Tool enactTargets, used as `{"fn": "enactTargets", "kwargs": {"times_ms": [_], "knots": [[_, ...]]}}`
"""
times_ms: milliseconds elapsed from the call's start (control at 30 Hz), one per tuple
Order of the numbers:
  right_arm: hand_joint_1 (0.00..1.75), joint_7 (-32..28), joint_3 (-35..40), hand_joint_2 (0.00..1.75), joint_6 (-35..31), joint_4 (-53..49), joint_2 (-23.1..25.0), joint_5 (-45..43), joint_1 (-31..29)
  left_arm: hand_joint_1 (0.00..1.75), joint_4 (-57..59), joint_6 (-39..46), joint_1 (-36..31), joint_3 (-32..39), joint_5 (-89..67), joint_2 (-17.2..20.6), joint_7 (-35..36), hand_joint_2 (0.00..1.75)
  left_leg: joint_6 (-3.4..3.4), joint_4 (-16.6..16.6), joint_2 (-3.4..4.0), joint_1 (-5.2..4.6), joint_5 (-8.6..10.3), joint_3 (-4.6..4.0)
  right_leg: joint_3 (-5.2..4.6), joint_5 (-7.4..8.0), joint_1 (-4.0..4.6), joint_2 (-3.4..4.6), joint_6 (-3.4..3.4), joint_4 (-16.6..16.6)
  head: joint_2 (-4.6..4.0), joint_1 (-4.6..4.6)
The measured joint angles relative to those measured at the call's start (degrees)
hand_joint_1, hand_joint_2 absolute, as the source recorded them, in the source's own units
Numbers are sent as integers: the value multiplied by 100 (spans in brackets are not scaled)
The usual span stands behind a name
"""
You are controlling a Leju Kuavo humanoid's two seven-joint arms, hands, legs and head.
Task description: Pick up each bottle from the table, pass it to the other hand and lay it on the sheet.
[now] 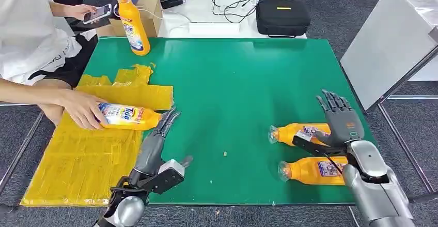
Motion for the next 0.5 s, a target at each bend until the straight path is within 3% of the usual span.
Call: {"fn": "enactTargets", "kwargs": {"times_ms": [300,500], "knots": [[0,-173,114,175,183,822,-299,-100,-488,0,7,-57,-111,-61,144,37,-70,175,2,1,-1,-6,0,-3,-1,2,-7,-2,3,0,0,-2],[0,-616,288,175,637,1367,-454,-376,-863,0,15,-100,-197,-94,380,55,-197,175,2,1,-1,-6,1,0,-1,2,-7,-2,4,-1,0,-2]]}}
